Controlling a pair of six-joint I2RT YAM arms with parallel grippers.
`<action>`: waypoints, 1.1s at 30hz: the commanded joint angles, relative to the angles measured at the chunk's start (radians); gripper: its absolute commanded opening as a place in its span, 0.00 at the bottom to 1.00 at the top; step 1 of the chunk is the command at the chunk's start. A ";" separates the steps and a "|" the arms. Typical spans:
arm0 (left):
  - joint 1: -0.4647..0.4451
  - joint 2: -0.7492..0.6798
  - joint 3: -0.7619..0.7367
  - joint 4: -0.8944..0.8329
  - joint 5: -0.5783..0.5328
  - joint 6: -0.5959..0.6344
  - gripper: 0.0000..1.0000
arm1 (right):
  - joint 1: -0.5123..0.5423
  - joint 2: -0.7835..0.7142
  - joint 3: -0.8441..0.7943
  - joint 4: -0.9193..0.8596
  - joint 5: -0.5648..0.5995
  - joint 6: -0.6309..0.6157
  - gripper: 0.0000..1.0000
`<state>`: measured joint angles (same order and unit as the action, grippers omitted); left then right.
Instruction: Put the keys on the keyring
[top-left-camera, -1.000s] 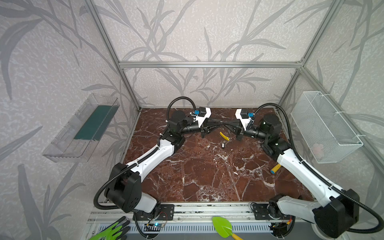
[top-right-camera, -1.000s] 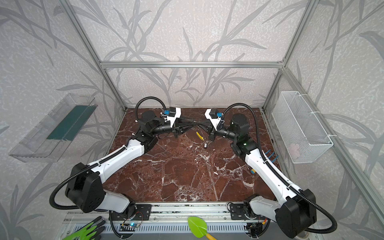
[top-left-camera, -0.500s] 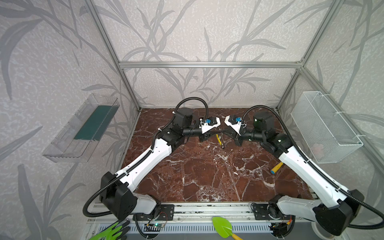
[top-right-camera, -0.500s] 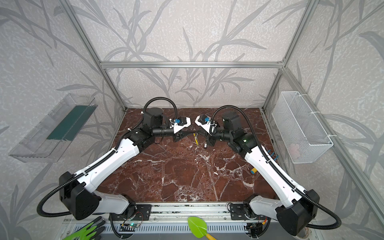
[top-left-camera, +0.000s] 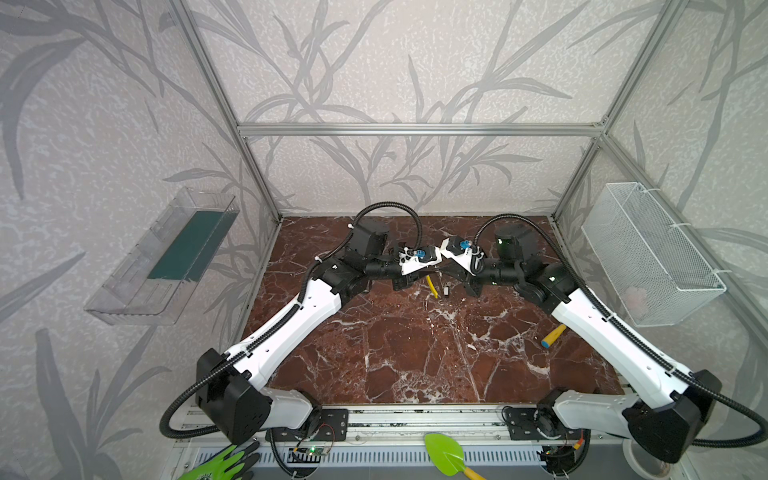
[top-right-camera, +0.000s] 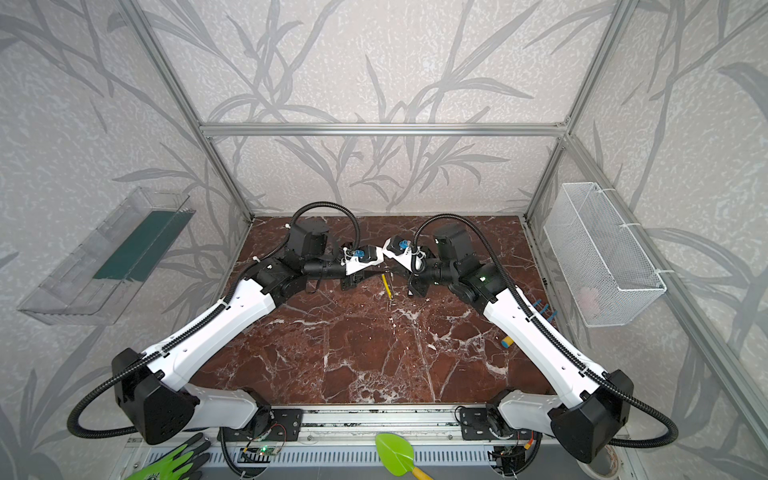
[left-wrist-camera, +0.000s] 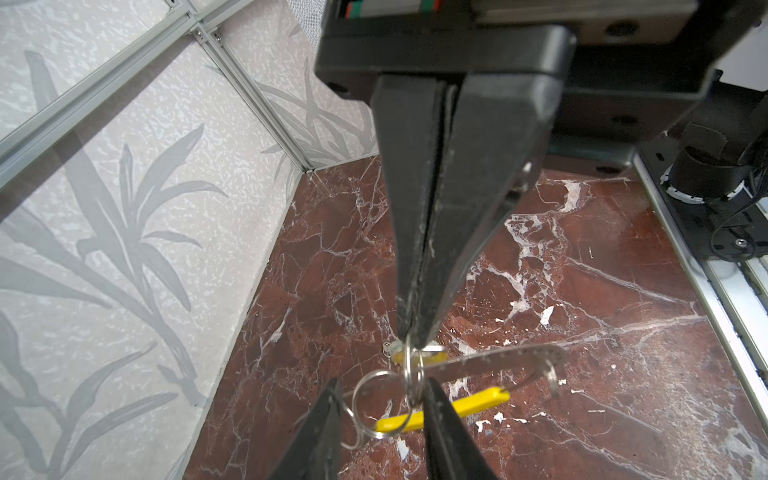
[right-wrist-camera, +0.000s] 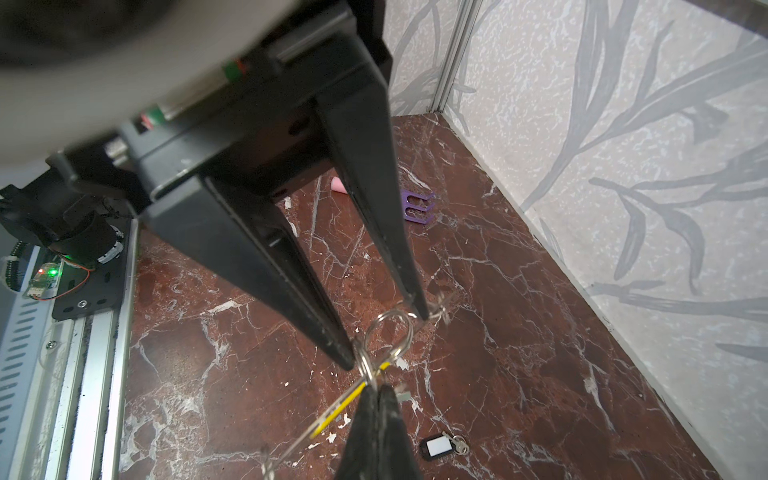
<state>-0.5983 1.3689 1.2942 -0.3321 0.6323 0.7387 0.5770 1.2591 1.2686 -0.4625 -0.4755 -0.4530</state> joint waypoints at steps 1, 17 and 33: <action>-0.012 -0.012 0.037 -0.026 0.013 0.036 0.33 | 0.013 0.006 0.038 -0.024 0.009 -0.012 0.00; -0.024 0.033 0.034 0.139 0.103 -0.114 0.01 | 0.019 0.017 0.037 -0.017 0.016 -0.010 0.00; 0.073 0.027 -0.171 0.822 0.298 -0.618 0.00 | -0.083 -0.174 -0.199 0.365 -0.060 0.077 0.27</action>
<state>-0.5381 1.3987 1.1435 0.2279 0.8425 0.2787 0.4961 1.1297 1.0752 -0.2157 -0.4503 -0.4038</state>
